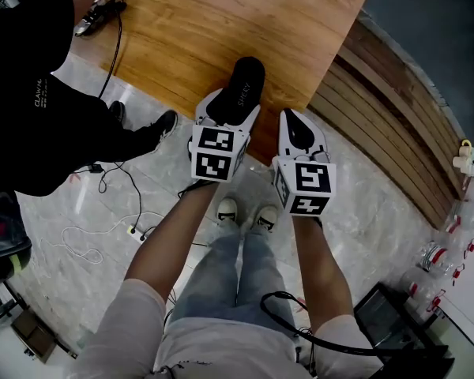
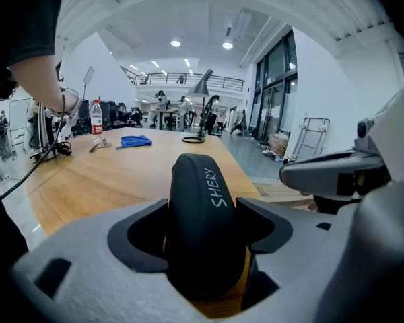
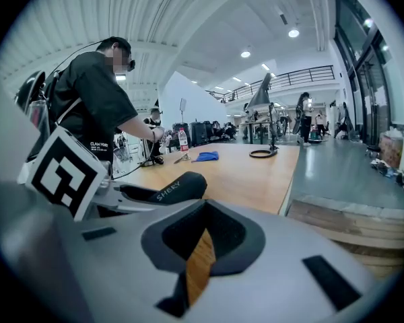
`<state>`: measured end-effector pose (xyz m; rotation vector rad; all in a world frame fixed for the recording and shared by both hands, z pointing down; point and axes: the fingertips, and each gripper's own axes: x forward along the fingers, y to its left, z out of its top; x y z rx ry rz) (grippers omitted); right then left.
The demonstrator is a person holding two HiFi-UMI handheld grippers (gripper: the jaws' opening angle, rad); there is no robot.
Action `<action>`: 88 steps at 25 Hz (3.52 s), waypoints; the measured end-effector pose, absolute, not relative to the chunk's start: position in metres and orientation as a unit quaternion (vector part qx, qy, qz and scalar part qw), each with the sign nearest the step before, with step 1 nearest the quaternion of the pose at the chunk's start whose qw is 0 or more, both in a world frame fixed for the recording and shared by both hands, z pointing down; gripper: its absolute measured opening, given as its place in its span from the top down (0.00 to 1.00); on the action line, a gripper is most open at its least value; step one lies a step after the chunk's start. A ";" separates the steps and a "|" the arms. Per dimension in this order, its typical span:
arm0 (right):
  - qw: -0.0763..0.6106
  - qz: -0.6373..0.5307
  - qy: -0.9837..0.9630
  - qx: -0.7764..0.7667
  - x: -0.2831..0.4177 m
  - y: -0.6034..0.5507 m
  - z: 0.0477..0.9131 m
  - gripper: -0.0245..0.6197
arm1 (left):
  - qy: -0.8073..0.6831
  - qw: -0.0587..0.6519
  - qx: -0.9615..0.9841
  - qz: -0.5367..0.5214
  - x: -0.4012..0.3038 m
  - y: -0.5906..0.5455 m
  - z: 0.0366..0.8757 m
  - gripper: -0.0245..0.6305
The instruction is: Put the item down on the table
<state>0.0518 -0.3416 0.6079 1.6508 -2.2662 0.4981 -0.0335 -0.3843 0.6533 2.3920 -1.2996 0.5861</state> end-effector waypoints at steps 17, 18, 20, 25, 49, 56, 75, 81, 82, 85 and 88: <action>0.145 0.188 -0.781 0.578 0.057 -0.345 0.619 0.95 | -0.439 0.175 0.841 0.263 -0.027 -0.400 0.680 0.46; 0.144 0.189 -0.780 0.578 0.058 -0.345 0.619 0.95 | -0.436 0.173 0.843 0.263 -0.026 -0.400 0.680 0.46; 0.143 0.191 -0.779 0.580 0.060 -0.345 0.619 0.95 | -0.433 0.177 0.843 0.265 -0.026 -0.398 0.679 0.44; 0.143 0.190 -0.778 0.582 0.063 -0.345 0.618 0.95 | -0.437 0.180 0.842 0.260 -0.027 -0.399 0.672 0.42; 0.149 0.187 -0.775 0.585 0.066 -0.313 0.583 0.95 | -0.454 0.161 0.845 0.234 -0.044 -0.353 0.605 0.49; 0.146 0.198 -0.787 0.566 0.071 -0.242 0.504 0.95 | -0.479 0.120 0.848 0.192 -0.041 -0.275 0.510 0.76; 0.151 0.237 -0.788 0.548 0.057 -0.108 0.445 0.95 | -0.490 0.138 0.843 0.172 -0.038 -0.130 0.436 0.95; 0.148 0.238 -0.789 0.547 0.060 -0.103 0.442 0.95 | -0.485 0.134 0.846 0.176 -0.038 -0.124 0.435 0.95; 0.150 0.238 -0.787 0.549 0.062 -0.102 0.442 0.95 | -0.485 0.133 0.846 0.176 -0.038 -0.124 0.435 0.95; 0.150 0.235 -0.784 0.554 0.069 -0.102 0.441 0.96 | -0.487 0.132 0.845 0.176 -0.038 -0.125 0.434 0.95; 0.149 0.233 -0.781 0.560 0.074 -0.100 0.439 0.96 | -0.488 0.129 0.846 0.173 -0.037 -0.126 0.432 0.95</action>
